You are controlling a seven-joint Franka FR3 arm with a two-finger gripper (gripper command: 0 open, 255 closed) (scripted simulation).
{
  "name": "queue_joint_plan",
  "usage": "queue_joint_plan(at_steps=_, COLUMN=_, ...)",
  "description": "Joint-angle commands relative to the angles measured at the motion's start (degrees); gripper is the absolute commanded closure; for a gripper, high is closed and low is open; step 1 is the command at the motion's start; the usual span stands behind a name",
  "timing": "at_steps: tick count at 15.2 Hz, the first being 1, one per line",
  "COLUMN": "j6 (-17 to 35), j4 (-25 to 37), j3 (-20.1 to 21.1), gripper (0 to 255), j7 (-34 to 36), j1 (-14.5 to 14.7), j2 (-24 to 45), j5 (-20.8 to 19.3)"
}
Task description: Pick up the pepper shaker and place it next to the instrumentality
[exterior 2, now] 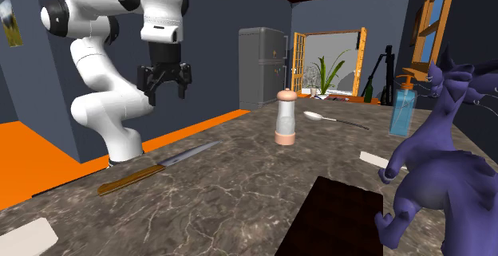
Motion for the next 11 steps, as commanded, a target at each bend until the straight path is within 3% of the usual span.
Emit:
queue_joint_plan(at_steps=1, j6=0.0, j4=0.0, j3=0.0, gripper=0, j7=0.0, j1=0.0, j2=0.0, j5=0.0)
queue_joint_plan(at_steps=11, j6=3.5, j4=16.3, j3=8.7, gripper=0, j7=8.3, j1=3.2, j2=19.2, j5=3.4)
